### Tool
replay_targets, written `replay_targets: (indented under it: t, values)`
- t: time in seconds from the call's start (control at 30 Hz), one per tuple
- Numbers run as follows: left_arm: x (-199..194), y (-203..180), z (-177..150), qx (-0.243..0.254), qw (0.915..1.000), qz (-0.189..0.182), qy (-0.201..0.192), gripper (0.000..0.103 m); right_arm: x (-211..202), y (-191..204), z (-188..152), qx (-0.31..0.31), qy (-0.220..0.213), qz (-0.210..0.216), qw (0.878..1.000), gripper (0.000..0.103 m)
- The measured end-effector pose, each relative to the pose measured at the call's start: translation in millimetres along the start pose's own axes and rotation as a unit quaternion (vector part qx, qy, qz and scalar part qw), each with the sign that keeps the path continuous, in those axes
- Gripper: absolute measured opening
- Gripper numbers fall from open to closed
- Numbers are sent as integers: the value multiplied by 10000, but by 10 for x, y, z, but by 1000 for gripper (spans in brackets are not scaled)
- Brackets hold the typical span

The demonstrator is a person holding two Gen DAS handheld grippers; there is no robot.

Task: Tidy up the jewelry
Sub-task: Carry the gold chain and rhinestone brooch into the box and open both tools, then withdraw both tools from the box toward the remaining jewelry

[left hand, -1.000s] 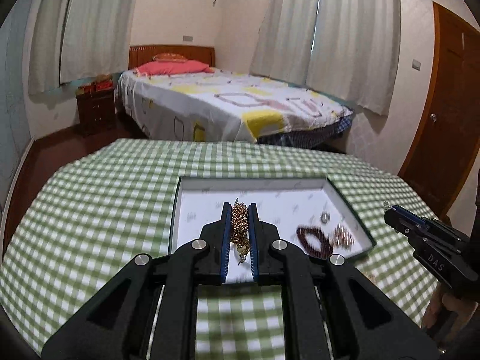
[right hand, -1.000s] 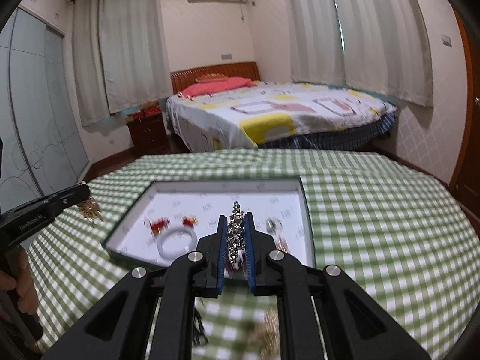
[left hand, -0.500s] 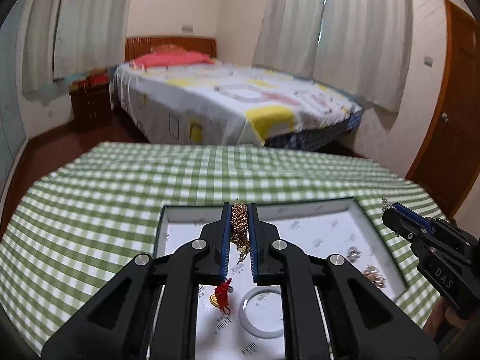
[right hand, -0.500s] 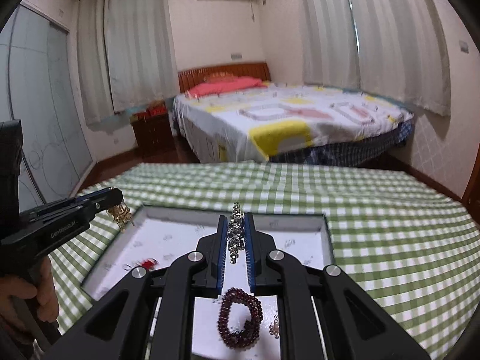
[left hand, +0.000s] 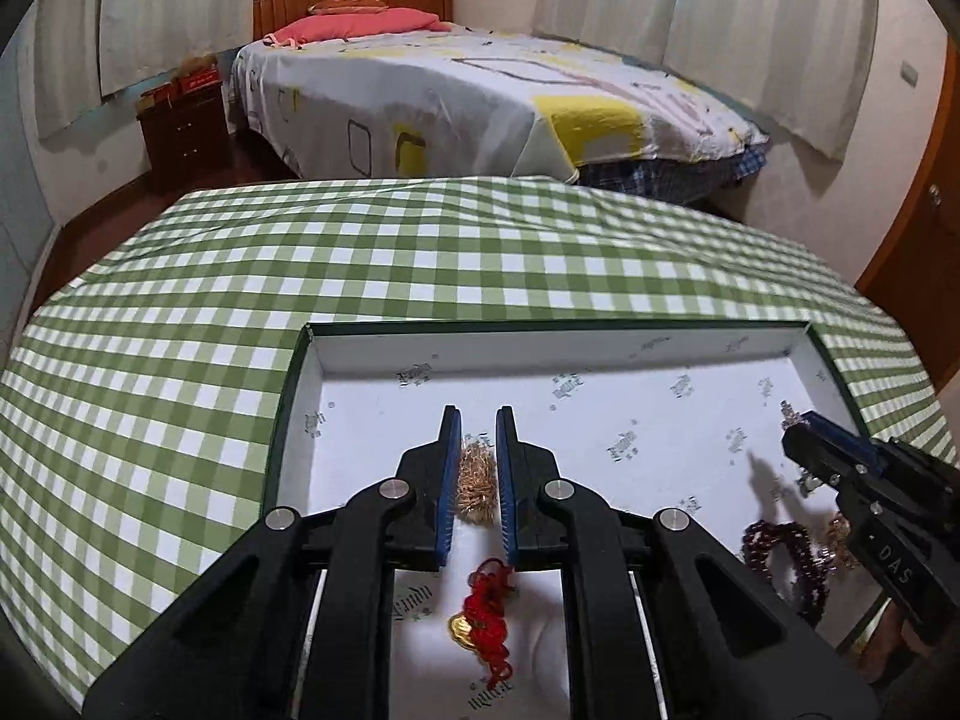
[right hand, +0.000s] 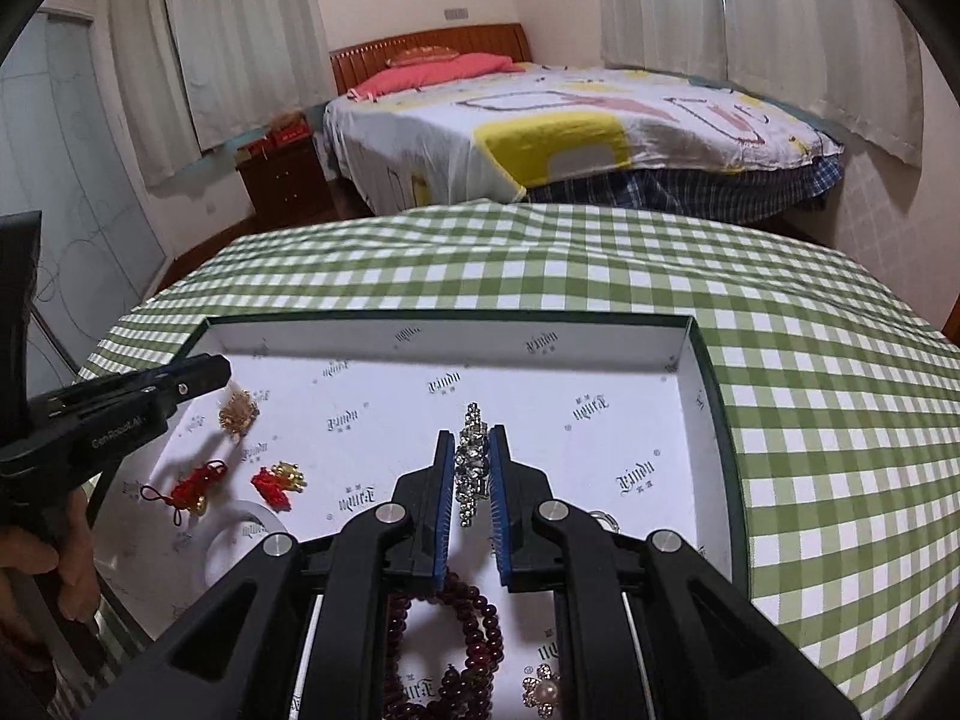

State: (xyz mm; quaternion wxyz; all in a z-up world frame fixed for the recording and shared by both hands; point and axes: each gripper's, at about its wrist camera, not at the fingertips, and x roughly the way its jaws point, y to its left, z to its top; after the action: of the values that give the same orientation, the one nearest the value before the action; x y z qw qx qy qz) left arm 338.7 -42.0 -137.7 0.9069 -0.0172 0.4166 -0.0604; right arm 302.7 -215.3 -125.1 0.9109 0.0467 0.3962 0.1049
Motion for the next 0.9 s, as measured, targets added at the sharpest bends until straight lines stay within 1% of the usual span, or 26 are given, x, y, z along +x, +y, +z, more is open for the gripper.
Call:
replay_targets:
  t: [0.07, 0.13, 0.17, 0.27, 0.3, 0.37, 0.5, 0.57, 0.67, 0.8, 0.9]
  values:
    - [14, -16, 12, 1, 10000, 4, 48, 17, 26, 5, -3, -8, 54, -37, 10000, 12]
    - [20, -19, 9, 9, 10000, 43, 73, 26, 84, -20, 12, -7, 124, -48, 9999, 12]
    - [13, -21, 12, 11, 10000, 51, 61, 32, 100, -32, 10, 8, 156, -52, 9999, 14]
    - [-3, -24, 33, 11, 10000, 78, 14, 45, 123, -42, -8, 8, 209, -75, 9998, 24]
    - [-9, -22, 32, 6, 10000, 86, 3, 47, 121, -44, -8, 18, 206, -65, 9998, 27]
    - [-19, -21, 33, 12, 10000, 98, -12, 48, 98, -42, -6, 16, 160, -85, 9998, 31]
    - [-105, -9, 24, -20, 9999, 113, -128, 53, -23, -41, -25, 20, -12, -84, 10000, 33]
    - [-211, -9, 9, -25, 9996, 135, -258, 54, -117, -41, -49, 30, -102, -92, 9999, 34]
    - [-398, -16, -23, -58, 9989, 115, -452, 62, -283, -53, -106, 52, -240, -126, 9996, 35]
    - [-678, -51, -119, -118, 9977, 55, -664, 64, -577, -123, -214, 209, -435, -203, 9986, 37]
    - [-884, -88, -252, -178, 9968, 2, -783, 64, -796, -144, -333, 271, -562, -323, 9975, 40]
